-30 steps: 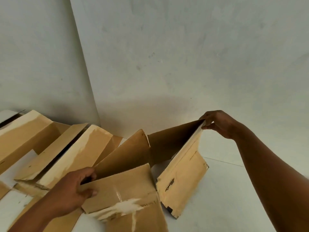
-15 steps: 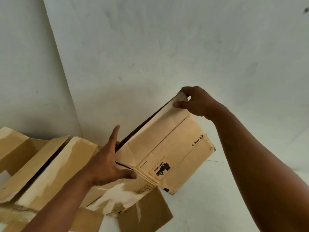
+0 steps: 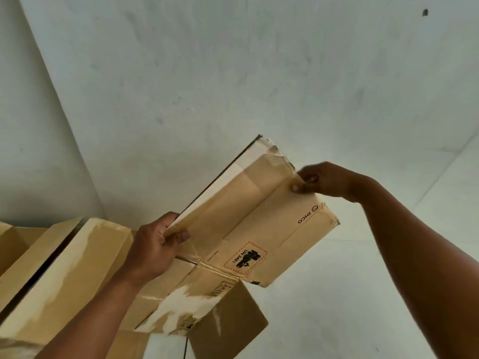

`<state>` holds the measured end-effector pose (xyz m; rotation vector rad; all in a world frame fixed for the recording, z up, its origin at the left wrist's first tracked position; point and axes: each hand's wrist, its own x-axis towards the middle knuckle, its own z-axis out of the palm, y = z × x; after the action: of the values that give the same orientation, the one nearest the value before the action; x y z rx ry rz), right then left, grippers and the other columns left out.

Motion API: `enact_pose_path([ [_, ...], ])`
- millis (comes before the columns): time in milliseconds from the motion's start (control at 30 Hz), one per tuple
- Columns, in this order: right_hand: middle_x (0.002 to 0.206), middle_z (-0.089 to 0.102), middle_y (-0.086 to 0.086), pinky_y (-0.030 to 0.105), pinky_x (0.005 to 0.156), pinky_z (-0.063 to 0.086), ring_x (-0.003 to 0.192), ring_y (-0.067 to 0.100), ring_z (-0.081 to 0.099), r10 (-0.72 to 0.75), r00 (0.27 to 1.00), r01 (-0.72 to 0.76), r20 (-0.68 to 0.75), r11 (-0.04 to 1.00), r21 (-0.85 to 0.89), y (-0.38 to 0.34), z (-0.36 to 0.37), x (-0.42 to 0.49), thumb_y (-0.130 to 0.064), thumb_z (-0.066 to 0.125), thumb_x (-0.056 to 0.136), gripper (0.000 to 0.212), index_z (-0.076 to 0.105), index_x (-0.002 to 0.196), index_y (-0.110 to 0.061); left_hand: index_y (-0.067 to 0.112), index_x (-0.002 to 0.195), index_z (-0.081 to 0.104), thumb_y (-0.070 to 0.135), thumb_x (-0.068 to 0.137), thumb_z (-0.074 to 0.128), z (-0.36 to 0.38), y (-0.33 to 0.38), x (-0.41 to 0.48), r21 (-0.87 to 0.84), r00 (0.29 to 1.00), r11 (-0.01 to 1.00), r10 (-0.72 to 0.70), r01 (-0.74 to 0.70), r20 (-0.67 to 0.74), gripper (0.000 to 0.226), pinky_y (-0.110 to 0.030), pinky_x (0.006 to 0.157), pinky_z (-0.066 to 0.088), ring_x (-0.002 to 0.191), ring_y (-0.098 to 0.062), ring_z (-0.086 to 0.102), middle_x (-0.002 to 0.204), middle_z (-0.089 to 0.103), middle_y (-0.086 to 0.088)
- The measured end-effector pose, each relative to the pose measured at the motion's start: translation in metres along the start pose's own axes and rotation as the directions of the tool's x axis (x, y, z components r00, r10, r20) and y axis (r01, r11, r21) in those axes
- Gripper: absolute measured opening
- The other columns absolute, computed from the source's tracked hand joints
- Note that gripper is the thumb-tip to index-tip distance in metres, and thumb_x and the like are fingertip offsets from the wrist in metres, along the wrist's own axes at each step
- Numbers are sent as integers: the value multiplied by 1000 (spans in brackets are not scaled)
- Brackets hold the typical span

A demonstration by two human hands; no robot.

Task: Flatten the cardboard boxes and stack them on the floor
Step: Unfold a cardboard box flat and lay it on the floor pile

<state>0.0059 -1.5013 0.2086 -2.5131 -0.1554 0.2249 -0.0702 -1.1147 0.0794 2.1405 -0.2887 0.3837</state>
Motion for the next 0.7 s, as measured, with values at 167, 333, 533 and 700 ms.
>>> enact_pose_path([
  [167, 98, 77, -3, 40, 90, 57, 94, 19, 73, 127, 982, -127, 143, 992, -8, 55, -19, -20, -47, 80, 75, 33, 77, 99, -24, 17, 98, 67, 7, 87, 69, -9, -1, 7, -175, 995, 980, -102, 97, -20, 15, -6, 64, 47, 76, 1, 68, 90, 74, 14],
  [333, 112, 72, 17, 44, 93, 53, 102, 33, 69, 57, 976, -139, 212, 908, 396, 90, -42, -27, -26, 82, 78, 41, 72, 111, -4, 19, 102, 67, 8, 89, 67, 7, -14, 13, -275, 976, 939, -216, 205, -11, 17, -9, 64, 51, 77, -4, 69, 88, 75, 10],
  [533, 111, 68, 11, 39, 85, 59, 103, 29, 64, 4, 998, -58, 63, 449, 892, 140, -3, -24, -25, 57, 94, 38, 62, 127, -7, 19, 99, 68, 18, 92, 66, 46, -40, 13, -330, 927, 874, -375, 357, 7, 8, -32, 77, 53, 85, -16, 68, 91, 75, 4],
  [700, 135, 60, 21, 61, 98, 48, 123, 43, 58, 84, 936, -347, 342, 383, 856, 163, 94, -20, -27, 62, 88, 55, 50, 138, -9, 26, 104, 67, 26, 92, 66, 101, -65, -6, -426, 816, 726, -576, 540, 52, 12, -37, 80, 52, 98, -26, 67, 100, 73, 0],
])
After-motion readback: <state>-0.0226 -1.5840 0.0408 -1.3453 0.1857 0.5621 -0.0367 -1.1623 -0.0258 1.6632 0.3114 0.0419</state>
